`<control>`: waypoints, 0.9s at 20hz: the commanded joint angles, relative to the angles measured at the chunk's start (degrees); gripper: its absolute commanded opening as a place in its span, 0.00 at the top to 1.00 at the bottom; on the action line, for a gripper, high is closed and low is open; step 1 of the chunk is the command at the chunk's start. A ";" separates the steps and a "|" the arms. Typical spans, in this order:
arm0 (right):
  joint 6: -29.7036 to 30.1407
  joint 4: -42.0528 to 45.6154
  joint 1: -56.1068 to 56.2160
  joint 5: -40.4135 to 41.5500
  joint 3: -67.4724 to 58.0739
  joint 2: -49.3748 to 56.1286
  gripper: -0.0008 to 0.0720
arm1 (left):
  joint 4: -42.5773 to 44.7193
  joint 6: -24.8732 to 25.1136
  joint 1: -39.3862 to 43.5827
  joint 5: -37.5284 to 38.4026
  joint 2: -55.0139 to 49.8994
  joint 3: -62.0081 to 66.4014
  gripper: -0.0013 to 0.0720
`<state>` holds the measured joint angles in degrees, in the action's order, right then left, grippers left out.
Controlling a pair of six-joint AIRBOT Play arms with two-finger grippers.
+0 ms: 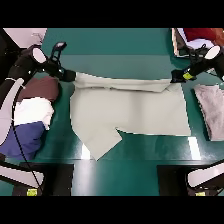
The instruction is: Fold the shirts.
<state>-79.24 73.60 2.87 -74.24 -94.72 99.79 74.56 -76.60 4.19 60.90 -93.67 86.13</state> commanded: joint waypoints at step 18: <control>2.19 -13.75 -10.05 -9.57 24.94 -26.82 0.29 | -8.94 -5.07 -3.39 10.49 27.89 -33.11 0.24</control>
<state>-78.28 66.19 -4.73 -83.18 -76.03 77.32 72.51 -81.43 1.17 71.85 -73.67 65.21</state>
